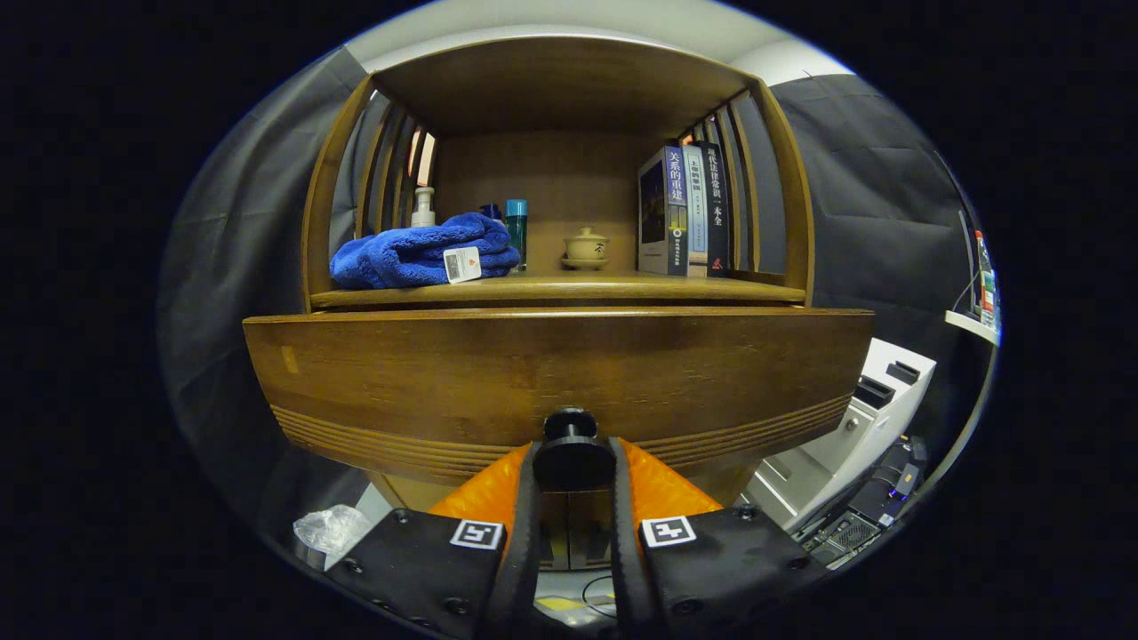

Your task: Pull open the drawer, take out the items inside it, and place them on the countertop above the cabinet.

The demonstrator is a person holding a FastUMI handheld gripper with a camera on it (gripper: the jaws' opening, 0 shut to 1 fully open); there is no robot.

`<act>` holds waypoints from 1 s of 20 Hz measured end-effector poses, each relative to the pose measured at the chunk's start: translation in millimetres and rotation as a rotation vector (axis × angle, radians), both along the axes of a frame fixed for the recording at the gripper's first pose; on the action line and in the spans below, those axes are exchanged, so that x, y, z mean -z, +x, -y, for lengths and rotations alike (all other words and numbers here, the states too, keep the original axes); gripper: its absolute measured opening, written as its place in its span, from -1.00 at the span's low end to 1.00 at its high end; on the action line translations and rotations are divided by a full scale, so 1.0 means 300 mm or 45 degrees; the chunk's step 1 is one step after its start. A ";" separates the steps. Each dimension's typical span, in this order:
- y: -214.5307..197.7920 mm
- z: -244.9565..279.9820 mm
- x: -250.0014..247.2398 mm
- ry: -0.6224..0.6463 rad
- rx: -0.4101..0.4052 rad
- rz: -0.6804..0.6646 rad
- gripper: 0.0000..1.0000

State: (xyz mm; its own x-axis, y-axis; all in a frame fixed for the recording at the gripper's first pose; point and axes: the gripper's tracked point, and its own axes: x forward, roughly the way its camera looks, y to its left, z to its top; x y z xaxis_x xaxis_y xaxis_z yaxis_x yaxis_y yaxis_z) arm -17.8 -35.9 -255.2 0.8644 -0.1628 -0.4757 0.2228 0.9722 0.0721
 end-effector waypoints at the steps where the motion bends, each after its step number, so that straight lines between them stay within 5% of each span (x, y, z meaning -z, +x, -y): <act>1: -0.018 -0.002 -0.007 0.004 0.001 -0.009 -0.14; 20: -0.232 -0.031 -0.049 0.013 -0.009 -0.144 -0.14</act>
